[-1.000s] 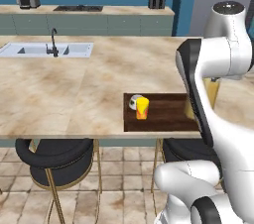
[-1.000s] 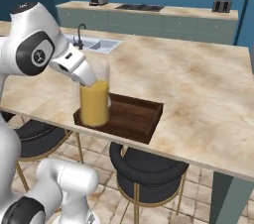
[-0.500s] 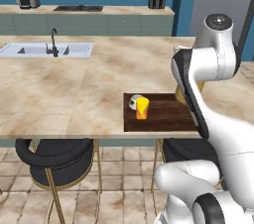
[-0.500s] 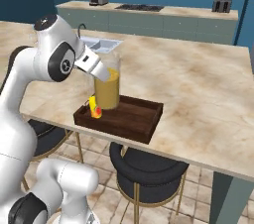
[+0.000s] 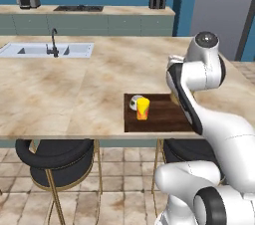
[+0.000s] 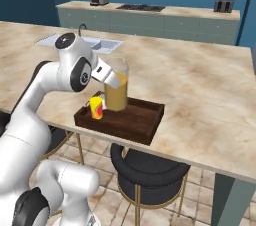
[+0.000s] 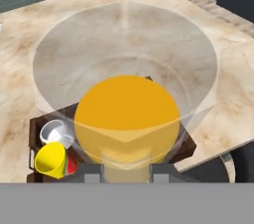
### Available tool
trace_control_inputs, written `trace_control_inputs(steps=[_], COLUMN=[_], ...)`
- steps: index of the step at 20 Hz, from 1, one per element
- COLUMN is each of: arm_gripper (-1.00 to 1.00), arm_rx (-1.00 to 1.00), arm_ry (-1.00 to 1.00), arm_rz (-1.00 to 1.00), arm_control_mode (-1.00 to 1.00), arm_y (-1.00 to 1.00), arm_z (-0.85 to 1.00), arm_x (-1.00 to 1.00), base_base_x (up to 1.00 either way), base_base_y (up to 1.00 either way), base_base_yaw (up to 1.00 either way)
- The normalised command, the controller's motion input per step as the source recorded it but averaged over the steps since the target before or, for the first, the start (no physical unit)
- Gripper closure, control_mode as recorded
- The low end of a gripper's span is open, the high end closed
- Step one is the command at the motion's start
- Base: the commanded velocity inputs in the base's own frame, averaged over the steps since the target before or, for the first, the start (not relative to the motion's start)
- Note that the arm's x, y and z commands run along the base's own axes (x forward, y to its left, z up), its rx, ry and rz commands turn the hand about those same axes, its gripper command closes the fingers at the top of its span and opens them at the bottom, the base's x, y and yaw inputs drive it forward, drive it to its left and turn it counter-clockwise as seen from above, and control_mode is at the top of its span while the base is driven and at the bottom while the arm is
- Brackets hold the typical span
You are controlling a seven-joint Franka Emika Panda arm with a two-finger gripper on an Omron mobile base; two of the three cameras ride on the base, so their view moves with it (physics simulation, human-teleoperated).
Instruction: There is a tray on the dining counter. Grab the cup, mug, and pitcher and place them on the tray. The pitcher may be placed next to the tray if it cannot fit the tray.
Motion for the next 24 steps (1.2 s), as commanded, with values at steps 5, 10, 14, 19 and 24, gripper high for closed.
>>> trace_control_inputs(steps=[5, 10, 14, 19, 24], arm_gripper=[1.0, 1.0, 1.0, 1.0, 1.0], arm_rx=[0.0, 0.0, 0.0, 0.0, 0.0], arm_ry=[0.0, 0.0, 0.0, 0.0, 0.0], arm_rz=[-0.02, -0.02, -0.01, -0.01, -0.01], arm_control_mode=[-1.0, -1.0, -1.0, -1.0, -1.0], arm_y=[-0.2, -0.18, -0.12, -0.07, -0.03], arm_z=[-0.25, -0.33, -0.35, -0.33, -0.3], arm_x=[0.14, 0.06, 0.24, 0.28, 0.23], base_base_x=[0.0, 0.0, 0.0, 0.0, 0.0], base_base_y=[0.0, 0.0, 0.0, 0.0, 0.0], base_base_yaw=[0.0, 0.0, 0.0, 0.0, 0.0])
